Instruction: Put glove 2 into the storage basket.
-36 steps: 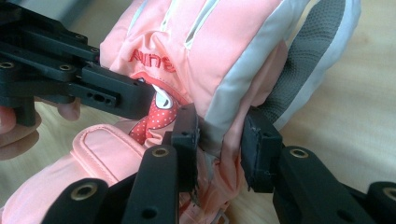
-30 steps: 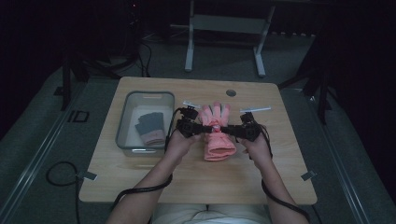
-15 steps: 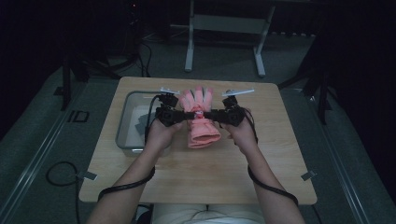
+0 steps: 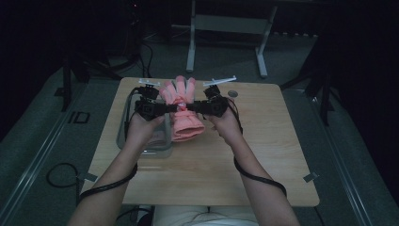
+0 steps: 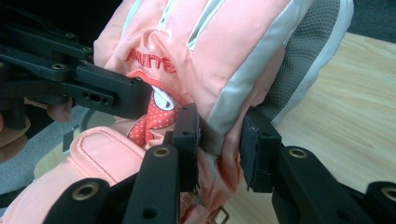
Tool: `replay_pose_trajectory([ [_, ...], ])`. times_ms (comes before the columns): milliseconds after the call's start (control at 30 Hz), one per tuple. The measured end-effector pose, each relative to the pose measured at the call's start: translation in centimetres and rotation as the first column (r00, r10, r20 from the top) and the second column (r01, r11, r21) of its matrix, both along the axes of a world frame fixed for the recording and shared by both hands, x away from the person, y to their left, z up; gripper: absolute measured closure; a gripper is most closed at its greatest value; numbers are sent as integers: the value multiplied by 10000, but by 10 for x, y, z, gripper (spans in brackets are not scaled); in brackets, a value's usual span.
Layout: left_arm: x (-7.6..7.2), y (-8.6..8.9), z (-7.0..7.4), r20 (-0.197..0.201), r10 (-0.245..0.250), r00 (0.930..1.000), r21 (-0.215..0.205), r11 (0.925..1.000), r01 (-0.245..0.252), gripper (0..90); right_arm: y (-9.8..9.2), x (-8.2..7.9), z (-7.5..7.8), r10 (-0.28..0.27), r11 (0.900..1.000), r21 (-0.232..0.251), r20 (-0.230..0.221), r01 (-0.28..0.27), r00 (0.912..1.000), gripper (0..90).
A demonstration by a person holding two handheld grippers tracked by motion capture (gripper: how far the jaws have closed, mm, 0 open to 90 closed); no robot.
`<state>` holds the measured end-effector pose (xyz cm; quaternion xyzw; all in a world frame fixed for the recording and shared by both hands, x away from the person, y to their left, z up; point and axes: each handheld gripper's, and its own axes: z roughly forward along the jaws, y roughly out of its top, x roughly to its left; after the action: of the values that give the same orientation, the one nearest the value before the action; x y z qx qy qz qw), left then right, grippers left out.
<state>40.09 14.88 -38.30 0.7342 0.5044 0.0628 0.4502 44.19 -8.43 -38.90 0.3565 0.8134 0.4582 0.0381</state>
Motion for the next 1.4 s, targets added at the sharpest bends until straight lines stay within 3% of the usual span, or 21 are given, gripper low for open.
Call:
replay_pose_trajectory([
  [367, -6, 36, 3, -74, 626, 9980, 136, 9980, -625, 778, 45, 8, 3, 595, 9981, -121, -66, -596, 9982, 702],
  [800, -21, 86, 4, -148, 1577, 9874, 226, 9873, -1573, 778, 99, 12, 3, 1353, 9907, -98, -163, -1355, 9907, 703],
  [1233, -16, 97, -10, -350, 1796, 9831, 101, 9837, -1794, 778, 115, 19, -7, 1472, 9884, -331, -308, -1482, 9886, 702],
  [1400, -9, 98, -21, -521, 1761, 9830, 214, 9843, -1752, 778, 118, 23, -19, 1330, 9901, -386, -435, -1347, 9902, 703],
])
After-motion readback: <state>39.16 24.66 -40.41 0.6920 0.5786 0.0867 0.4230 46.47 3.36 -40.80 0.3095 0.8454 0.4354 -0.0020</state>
